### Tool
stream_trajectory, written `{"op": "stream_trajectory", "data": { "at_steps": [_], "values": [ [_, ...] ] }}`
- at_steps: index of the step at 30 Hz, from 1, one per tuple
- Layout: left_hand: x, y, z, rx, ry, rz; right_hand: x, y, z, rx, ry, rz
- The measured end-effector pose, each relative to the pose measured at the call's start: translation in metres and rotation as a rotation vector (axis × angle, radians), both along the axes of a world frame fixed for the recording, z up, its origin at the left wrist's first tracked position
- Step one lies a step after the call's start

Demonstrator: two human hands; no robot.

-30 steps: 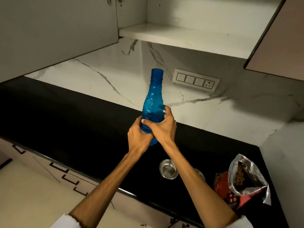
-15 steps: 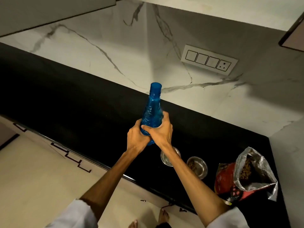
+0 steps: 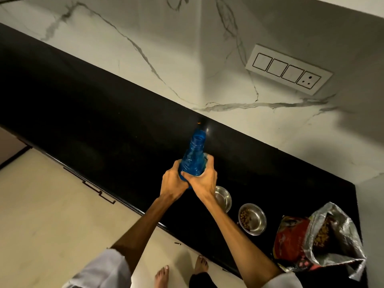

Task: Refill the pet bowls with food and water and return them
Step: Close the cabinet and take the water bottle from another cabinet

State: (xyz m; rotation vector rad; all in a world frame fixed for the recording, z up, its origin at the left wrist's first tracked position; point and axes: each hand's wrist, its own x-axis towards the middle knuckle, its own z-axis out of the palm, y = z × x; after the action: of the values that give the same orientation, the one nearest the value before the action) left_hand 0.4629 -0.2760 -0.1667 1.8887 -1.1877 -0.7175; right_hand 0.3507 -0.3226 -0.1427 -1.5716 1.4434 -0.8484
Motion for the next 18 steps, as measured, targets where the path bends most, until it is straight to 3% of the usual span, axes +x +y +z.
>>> {"op": "stream_trajectory", "data": {
  "at_steps": [18],
  "values": [
    [-0.010,-0.001,-0.018,0.023,0.059,-0.016,-0.011,-0.001,-0.029,0.014,-0.030,0.033]
  ]
}}
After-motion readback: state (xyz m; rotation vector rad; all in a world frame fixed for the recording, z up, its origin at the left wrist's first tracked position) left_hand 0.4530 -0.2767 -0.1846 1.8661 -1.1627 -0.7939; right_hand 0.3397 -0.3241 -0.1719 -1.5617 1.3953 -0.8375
